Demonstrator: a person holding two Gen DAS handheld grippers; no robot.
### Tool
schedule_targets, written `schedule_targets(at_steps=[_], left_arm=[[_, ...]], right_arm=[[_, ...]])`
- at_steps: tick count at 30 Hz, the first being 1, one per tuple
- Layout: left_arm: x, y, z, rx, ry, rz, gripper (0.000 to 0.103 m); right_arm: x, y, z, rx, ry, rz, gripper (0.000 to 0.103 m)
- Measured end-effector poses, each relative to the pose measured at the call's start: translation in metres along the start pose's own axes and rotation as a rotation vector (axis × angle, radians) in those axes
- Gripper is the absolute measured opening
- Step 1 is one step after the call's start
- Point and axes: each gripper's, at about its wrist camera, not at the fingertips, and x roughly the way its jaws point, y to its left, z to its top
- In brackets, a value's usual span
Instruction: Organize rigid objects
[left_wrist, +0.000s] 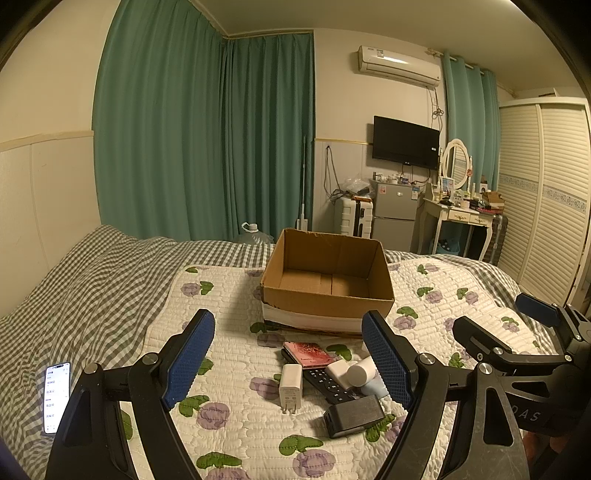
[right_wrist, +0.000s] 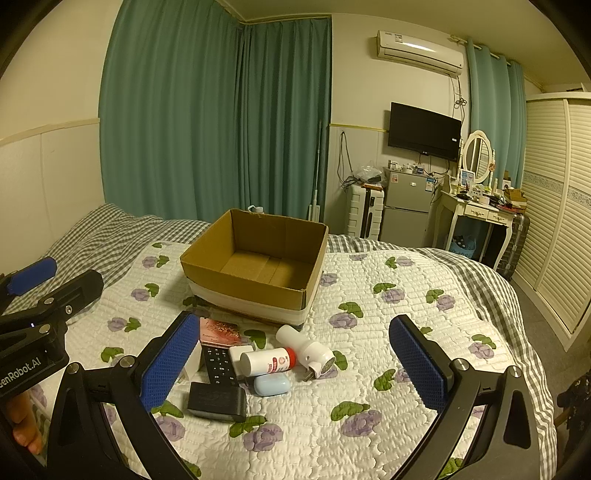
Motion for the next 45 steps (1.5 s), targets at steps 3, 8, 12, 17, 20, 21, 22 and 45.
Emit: schedule_targets(at_steps=[3,8,12,17,20,21,22,45], left_arm=[[0.0,0.0,0.0,-0.001,0.0,0.0,0.085],[0.007,0.007,-0.005,-0.004,0.023,0.011,0.084],[0.024,0.02,-0.019,-0.021,0.08,0.031,0.084],[0.044,0.029,-0.036,-0.023,0.128,0.052,0.084],[0.055,0.031,-0.046,-0.016,0.157,0.063,0.084],[0.06,0.032,-0.049,-0.017,0.17,0.066,0.084],[0.063,0.034,-0.052,-0.019,0.181,0.067,0.084],[0.147,0.013,-0.071,0.024,0.383,-0.056,0.082]], right_arm=[[0.001,0.001,-0.001,-0.002,0.003,0.001,0.103],[0.017,0.01,-0.014,-0.019,0.044,0.011,0.103],[0.048,0.028,-0.036,-0.057,0.135,0.041,0.103],[0.094,0.06,-0.075,-0.116,0.293,0.109,0.103],[0.112,0.07,-0.088,-0.117,0.351,0.141,0.103],[0.117,0.072,-0.09,-0.12,0.363,0.14,0.102],[0.122,0.072,-0.091,-0.119,0.376,0.142,0.102],[0.136,0.004,-0.032,-0.074,0.316,0.128,0.07]])
